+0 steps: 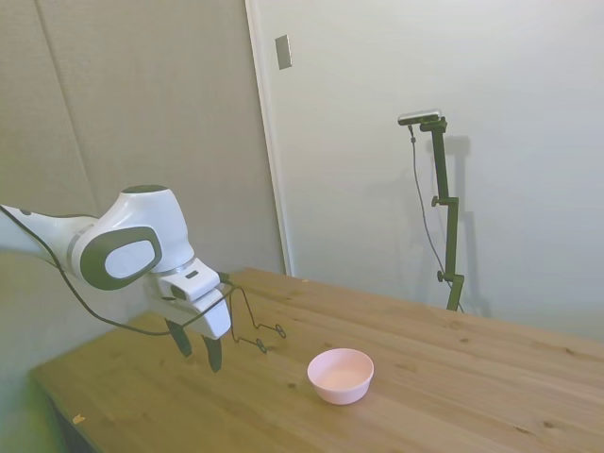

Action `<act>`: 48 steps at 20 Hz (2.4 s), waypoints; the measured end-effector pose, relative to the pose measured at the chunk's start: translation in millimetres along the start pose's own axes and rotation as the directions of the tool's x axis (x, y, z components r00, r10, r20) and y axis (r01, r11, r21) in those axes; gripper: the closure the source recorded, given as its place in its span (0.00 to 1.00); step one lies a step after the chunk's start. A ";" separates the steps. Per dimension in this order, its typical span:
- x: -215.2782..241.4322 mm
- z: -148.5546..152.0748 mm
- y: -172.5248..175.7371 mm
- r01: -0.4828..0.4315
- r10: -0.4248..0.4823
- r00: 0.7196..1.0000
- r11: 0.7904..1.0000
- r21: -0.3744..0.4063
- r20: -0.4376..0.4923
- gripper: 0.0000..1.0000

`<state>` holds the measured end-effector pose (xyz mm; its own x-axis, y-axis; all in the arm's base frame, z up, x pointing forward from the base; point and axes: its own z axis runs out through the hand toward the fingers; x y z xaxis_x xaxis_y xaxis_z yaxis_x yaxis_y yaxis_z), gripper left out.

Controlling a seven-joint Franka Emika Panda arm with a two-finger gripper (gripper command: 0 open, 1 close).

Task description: Load the bowl

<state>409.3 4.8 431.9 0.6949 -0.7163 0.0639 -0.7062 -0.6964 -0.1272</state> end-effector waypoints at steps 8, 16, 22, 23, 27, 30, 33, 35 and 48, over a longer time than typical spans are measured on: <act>52.0 -19.9 10.5 -0.040 0.033 0.992 0.997 -0.060 -0.124 0.00; 133.9 -20.3 22.7 -0.105 0.098 0.967 0.994 -0.019 -0.237 0.00; 179.0 21.2 7.8 -0.157 0.143 0.959 0.987 -0.037 -0.245 0.00; 183.3 30.3 3.7 -0.163 0.149 0.959 0.986 -0.040 -0.243 0.00; 186.0 64.7 -19.7 -0.165 0.150 0.963 0.985 -0.053 -0.222 0.00; 182.3 80.4 -26.8 -0.168 0.151 0.967 0.983 -0.068 -0.207 1.00; 184.7 83.3 -23.0 -0.177 0.158 0.966 0.981 -0.074 -0.206 1.00; 186.9 83.2 -19.5 -0.184 0.165 0.965 0.980 -0.077 -0.206 1.00; 186.6 88.1 -11.2 -0.208 0.189 0.965 0.974 -0.092 -0.183 1.00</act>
<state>558.8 -117.2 358.0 0.5122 -0.8306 0.2184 -0.8447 -0.5332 -0.0466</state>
